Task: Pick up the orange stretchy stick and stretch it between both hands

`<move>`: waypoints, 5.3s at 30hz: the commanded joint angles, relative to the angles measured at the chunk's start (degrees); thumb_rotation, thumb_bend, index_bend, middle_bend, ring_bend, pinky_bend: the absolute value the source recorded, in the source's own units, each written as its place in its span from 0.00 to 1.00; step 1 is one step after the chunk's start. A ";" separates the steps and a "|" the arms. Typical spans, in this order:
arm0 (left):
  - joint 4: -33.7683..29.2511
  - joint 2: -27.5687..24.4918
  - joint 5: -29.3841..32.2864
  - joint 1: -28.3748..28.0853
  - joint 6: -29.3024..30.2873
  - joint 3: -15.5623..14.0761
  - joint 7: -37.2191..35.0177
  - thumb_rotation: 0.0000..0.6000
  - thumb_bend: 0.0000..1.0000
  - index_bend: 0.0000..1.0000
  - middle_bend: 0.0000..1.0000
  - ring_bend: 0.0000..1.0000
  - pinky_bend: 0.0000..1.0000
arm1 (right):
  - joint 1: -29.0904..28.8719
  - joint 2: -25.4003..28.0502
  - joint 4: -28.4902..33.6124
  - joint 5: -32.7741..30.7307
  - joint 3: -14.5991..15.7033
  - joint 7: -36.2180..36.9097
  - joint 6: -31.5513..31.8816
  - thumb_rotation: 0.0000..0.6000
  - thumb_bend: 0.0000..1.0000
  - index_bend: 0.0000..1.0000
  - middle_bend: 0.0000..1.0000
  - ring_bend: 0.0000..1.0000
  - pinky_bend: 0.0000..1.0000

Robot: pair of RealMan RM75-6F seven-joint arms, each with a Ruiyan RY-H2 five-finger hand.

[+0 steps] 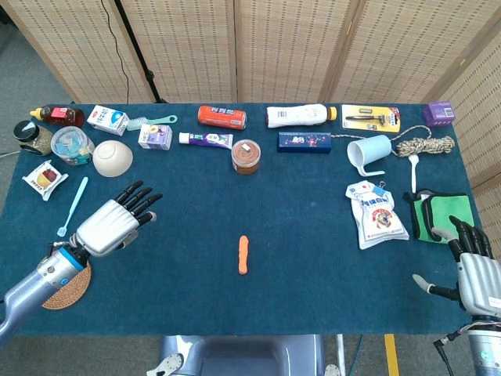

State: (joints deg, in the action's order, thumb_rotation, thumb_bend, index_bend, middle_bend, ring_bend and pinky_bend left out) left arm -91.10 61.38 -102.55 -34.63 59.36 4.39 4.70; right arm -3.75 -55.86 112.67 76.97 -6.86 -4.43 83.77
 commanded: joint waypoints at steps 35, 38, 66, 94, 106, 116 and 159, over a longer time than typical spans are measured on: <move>17.03 25.92 0.94 -20.53 -11.83 -0.61 -1.96 1.00 0.35 0.39 0.12 0.03 0.00 | 0.65 0.57 -1.61 -2.64 -0.33 1.14 0.26 1.00 0.08 0.19 0.06 0.02 0.00; 17.99 27.42 1.53 -21.35 -12.37 -0.85 -1.63 1.00 0.35 0.39 0.12 0.03 0.00 | 0.75 0.57 -1.82 -2.60 -0.26 1.41 0.24 1.00 0.08 0.19 0.06 0.02 0.00; 24.58 35.95 7.93 -27.46 -17.51 -0.54 2.71 1.00 0.35 0.40 0.12 0.03 0.00 | 1.86 1.38 -4.83 -3.18 -0.22 5.41 0.03 1.00 0.08 0.18 0.06 0.02 0.00; 28.23 38.33 10.54 -28.80 -18.23 -2.18 3.07 1.00 0.35 0.50 0.12 0.03 0.00 | 2.26 1.43 -5.14 -4.09 -0.60 5.54 0.00 1.00 0.08 0.18 0.06 0.02 0.00; 28.52 38.56 11.40 -28.89 -18.26 -2.58 3.70 1.00 0.35 0.57 0.16 0.05 0.00 | 2.30 1.34 -4.92 -4.10 -0.62 5.14 -0.02 1.00 0.08 0.18 0.06 0.02 0.00; 28.10 37.81 11.84 -28.57 -16.21 -1.91 2.78 1.00 0.40 0.65 0.22 0.08 0.00 | 2.12 1.23 -4.98 -3.99 -0.72 5.16 -0.26 1.00 0.08 0.18 0.06 0.02 0.00; 8.40 10.60 9.02 -23.33 -1.10 3.02 6.20 1.00 0.52 0.84 0.34 0.16 0.00 | -13.89 -0.80 -1.04 0.97 -5.70 29.75 -20.16 1.00 0.08 0.35 0.14 0.03 0.00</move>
State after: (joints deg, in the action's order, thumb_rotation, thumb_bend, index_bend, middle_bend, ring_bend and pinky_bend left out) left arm -82.36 72.22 -93.38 -57.96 58.19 7.28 10.65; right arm -15.87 -55.71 111.44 78.14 -11.89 22.24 65.79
